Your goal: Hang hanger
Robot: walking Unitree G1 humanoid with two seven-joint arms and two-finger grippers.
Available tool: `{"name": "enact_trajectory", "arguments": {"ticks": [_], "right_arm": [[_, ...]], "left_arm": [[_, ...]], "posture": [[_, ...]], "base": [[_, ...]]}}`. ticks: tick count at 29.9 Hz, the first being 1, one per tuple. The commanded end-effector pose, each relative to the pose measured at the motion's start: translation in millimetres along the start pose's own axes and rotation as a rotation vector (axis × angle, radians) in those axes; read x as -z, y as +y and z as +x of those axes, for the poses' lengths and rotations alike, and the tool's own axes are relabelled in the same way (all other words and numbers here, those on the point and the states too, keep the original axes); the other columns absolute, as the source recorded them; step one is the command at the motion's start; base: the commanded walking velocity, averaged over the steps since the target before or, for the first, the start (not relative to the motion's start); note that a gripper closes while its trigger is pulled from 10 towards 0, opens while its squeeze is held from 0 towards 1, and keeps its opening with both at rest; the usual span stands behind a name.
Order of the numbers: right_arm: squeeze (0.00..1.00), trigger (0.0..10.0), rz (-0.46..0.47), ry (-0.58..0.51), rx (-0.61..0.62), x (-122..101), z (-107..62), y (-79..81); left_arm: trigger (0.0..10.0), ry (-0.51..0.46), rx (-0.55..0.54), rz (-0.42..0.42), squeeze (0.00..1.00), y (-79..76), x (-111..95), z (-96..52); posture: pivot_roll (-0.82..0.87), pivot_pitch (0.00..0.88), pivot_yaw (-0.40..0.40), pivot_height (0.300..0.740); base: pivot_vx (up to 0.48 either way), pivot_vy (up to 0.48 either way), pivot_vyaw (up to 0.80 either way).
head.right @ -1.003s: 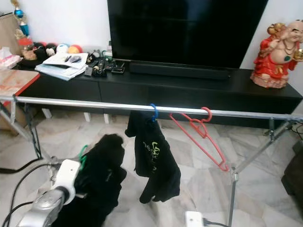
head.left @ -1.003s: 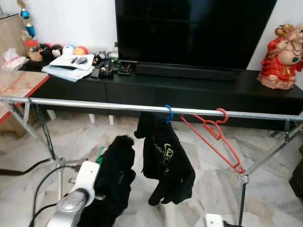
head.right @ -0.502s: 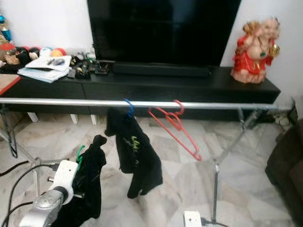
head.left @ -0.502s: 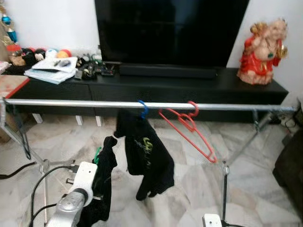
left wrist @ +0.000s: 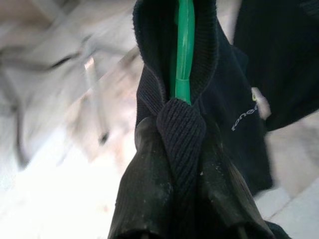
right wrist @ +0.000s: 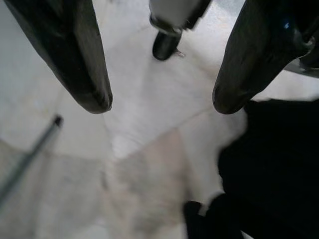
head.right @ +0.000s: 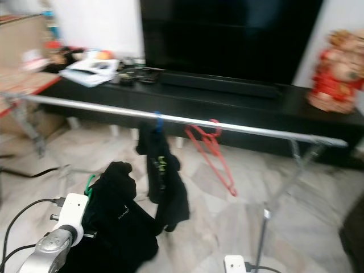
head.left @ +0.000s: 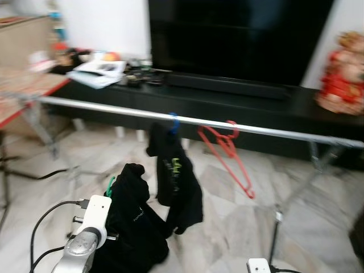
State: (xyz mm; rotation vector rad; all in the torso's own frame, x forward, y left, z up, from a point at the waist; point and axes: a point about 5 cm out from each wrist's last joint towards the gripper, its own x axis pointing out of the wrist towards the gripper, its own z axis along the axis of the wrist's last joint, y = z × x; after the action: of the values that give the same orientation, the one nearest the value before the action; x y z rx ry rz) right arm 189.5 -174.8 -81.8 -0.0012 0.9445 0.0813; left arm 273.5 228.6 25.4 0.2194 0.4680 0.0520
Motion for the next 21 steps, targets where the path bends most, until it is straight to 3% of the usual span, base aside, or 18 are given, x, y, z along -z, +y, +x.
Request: {"name": "enact_trajectory", "arguments": {"ticks": [1, 7, 11, 18, 21], "right_arm": [[0.0, 10.0, -0.008, -0.012, -0.028, -4, 1.7, 8.3], [0.0, 10.0, -0.007, -0.016, -0.046, -5, 2.0, 10.5], [0.0, 10.0, 0.018, -0.014, -0.04, -5, 2.0, 10.1], [0.0, 10.0, 0.017, -0.013, -0.022, -5, 1.9, 8.6], [0.0, 10.0, 0.015, -0.013, -0.022, -5, 1.9, 8.2]], "left_arm": [[10.0, -0.051, -0.035, 0.004, 0.0, 9.2, -10, -1.6], [10.0, -0.069, -0.031, -0.021, 0.0, 12.0, -8, -5.8], [10.0, -0.12, 0.028, -0.079, 0.0, 4.8, -16, -8.1], [10.0, -0.129, 0.069, -0.083, 0.0, -1.7, -17, -7.7], [10.0, -0.13, 0.079, -0.083, 0.0, -3.1, -17, -7.9]], "posture": [[0.13, 0.0, -0.024, 0.74], [0.13, 0.0, -0.026, 0.74], [0.13, 0.0, -0.029, 0.74], [0.13, 0.0, -0.032, 0.74], [0.13, 0.0, -0.035, 0.74]], "base": [[0.0, 0.0, 0.8], [0.0, 0.0, 0.68], [0.0, 0.0, 0.0], [0.0, 0.0, 0.0], [0.295, 0.0, 0.0]]}}
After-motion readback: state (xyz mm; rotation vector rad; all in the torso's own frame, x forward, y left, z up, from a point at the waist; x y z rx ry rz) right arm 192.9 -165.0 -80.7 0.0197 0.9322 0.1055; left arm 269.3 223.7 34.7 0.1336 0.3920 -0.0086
